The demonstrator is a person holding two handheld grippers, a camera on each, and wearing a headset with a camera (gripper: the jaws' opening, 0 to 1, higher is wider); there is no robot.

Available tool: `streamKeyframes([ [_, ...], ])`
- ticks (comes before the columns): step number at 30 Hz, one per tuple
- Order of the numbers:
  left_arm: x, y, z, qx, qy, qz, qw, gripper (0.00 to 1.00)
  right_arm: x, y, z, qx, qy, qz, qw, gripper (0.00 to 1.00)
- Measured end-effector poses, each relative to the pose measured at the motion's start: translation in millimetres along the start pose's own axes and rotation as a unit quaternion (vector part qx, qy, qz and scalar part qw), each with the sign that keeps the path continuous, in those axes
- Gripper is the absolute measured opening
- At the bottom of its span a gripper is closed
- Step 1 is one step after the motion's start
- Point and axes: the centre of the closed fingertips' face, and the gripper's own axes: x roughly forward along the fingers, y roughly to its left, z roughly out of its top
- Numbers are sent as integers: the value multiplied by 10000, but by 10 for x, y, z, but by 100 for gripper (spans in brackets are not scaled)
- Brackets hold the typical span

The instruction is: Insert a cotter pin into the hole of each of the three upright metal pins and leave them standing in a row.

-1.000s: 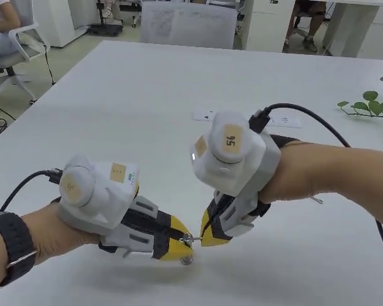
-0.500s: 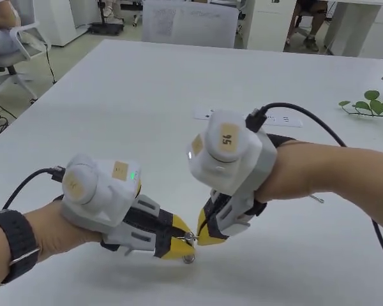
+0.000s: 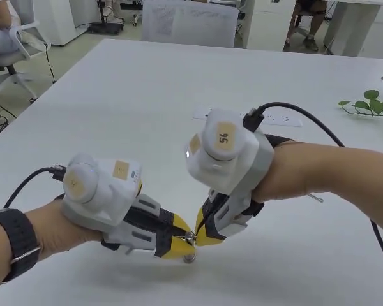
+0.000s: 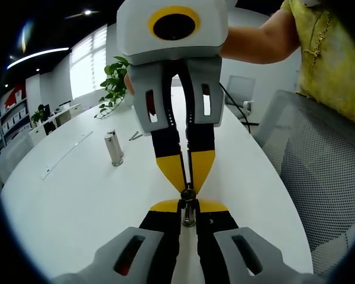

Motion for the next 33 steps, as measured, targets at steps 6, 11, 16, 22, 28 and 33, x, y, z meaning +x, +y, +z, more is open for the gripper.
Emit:
streamKeyframes([
  [6,1,13,-8,-6,2,14,10000,7,15,11,2,23,-21,17,10000,10],
  [11,7,13,-10,-23,-2,18,10000,7,17,16,12,36,-71,5,10000,12],
  [16,3,18,-13,-43,5,42,10000,7,22,19,-3,38,-71,-6,10000,12],
  [22,-6,25,-12,-64,-8,63,10000,7,-36,-1,-16,142,-168,-49,9997,12],
  [28,-52,69,-27,-147,-41,100,9998,6,-141,-45,-55,326,-372,-226,9985,12],
  [33,-124,126,-19,-169,-77,174,9997,6,-238,-41,-73,502,-668,-430,9956,12],
])
